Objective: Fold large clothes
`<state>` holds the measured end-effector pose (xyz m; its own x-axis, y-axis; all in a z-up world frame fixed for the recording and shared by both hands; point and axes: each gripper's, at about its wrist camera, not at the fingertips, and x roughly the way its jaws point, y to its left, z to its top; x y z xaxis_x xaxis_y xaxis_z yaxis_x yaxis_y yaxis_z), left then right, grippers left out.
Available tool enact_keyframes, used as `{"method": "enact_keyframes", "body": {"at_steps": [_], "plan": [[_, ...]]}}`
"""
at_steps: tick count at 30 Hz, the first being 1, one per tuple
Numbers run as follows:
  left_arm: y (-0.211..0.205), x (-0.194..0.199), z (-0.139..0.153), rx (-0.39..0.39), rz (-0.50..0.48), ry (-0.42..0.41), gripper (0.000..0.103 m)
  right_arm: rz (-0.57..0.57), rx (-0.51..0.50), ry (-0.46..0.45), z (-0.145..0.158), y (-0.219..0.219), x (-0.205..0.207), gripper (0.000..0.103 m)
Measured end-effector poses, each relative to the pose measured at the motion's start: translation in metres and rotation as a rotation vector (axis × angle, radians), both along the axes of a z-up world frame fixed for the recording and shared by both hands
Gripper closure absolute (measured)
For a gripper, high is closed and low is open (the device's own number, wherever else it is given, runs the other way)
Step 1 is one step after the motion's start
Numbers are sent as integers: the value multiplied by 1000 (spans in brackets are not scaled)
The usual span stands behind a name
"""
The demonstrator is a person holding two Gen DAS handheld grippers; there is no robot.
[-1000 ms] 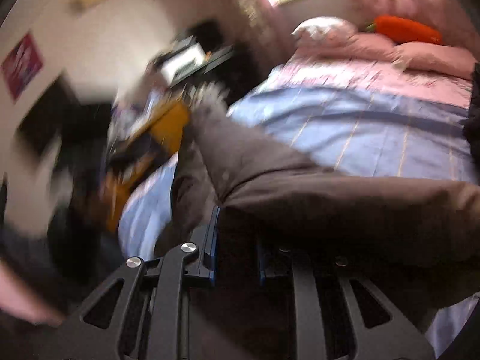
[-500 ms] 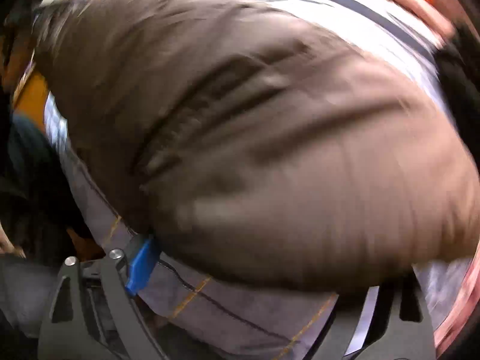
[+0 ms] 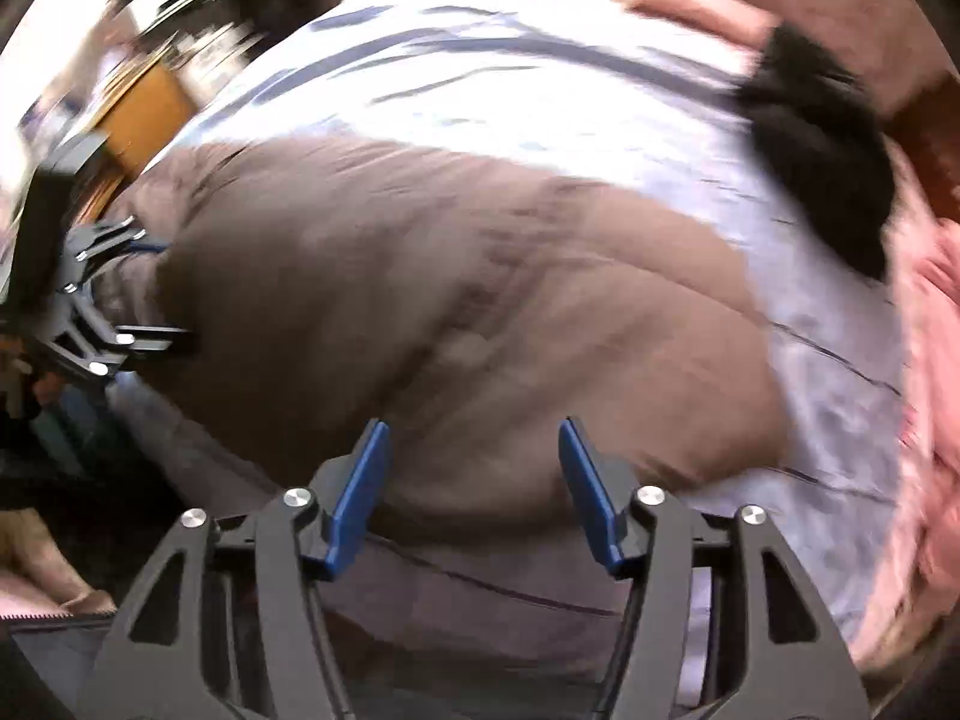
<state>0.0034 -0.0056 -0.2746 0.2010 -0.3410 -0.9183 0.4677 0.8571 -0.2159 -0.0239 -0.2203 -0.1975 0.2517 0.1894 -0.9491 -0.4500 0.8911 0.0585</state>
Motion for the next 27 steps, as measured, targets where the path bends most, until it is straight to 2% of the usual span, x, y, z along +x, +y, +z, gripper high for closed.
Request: {"method": "enact_keyframes", "body": {"at_steps": [1,4,7,9,14,20,22,25,27], "plan": [[-1,-4,-4,13,6,4,2,27,-16,22,-9,14,4,43],[-5,-13,-19,56,16,29,2,77,-166,78,-55,45,12,42],[-12,-19,-32,108,16,29,2,67,-194,140,-86,53,26,34],[-15,-20,-42,131,23,47,2,56,-187,183,-98,53,36,33],[-24,-3,-63,173,44,74,2,82,-234,212,-115,66,62,32],[-27,24,-80,210,98,83,2,53,-236,176,-127,73,91,31],[-27,25,-78,200,104,71,2,60,-214,177,-122,66,89,31],[-20,18,-62,150,101,62,2,27,-108,237,-102,38,89,30],[-4,10,-38,20,119,57,2,20,-30,240,-77,21,89,30]]}}
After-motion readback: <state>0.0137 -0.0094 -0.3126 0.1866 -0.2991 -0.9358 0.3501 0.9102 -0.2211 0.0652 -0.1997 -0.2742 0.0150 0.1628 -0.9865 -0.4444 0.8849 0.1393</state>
